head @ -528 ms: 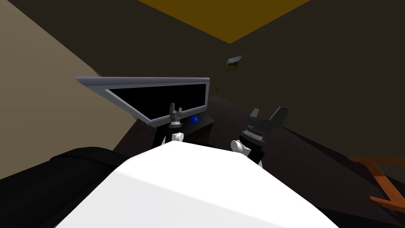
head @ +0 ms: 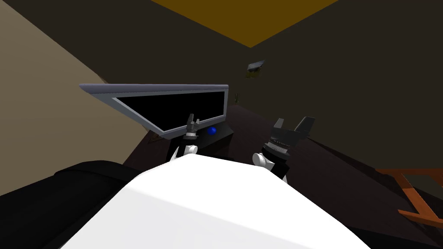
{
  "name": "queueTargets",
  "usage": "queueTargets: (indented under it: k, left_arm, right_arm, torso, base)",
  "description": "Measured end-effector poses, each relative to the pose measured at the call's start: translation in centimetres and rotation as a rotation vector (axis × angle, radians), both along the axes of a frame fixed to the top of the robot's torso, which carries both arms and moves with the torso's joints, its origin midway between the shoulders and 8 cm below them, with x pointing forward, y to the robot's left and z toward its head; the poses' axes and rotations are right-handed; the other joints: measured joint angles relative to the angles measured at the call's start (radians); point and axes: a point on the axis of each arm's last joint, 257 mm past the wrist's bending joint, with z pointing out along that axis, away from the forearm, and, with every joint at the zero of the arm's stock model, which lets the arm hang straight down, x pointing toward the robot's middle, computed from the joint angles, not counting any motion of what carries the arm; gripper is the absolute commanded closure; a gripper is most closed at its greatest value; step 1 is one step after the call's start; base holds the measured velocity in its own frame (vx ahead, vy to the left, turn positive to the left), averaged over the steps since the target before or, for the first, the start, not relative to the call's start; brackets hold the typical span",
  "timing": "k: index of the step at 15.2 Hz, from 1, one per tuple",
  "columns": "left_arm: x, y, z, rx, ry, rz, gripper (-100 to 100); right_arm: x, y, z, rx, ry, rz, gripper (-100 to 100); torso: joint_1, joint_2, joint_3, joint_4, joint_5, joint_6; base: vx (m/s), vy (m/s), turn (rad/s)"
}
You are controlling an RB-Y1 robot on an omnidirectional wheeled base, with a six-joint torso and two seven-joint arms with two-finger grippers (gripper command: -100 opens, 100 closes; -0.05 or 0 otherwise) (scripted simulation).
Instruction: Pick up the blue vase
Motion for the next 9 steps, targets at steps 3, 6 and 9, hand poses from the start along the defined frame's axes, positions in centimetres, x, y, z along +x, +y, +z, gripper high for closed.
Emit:
queueTargets:
  k: [3, 6, 9]
  left_arm:
    - [0.8, 0.6, -1.4, 0.04, 0.067, -0.005, -100]
    - [1.6, 1.7, -3.4, 0.075, 0.145, -0.001, -100]
    - [2.4, 3.0, -5.2, 0.102, 0.215, 0.007, -100]
  right_arm:
    - [0.0, 0.0, 0.0, 0.0, 0.0, 0.0, 0]
    - [0.0, 0.0, 0.0, 0.0, 0.0, 0.0, 0]
    - [0.0, 0.0, 0.0, 0.0, 0.0, 0.0, 0]
  torso:
    - [0.0, 0.0, 0.0, 0.0, 0.0, 0.0]
    - [0.0, 0.0, 0.0, 0.0, 0.0, 0.0]
    - [0.0, 0.0, 0.0, 0.0, 0.0, 0.0]
  base:
    - [-0.01, -0.014, -0.036]
    - [-0.006, -0.019, -0.054]
    - [-0.003, -0.015, -0.041]
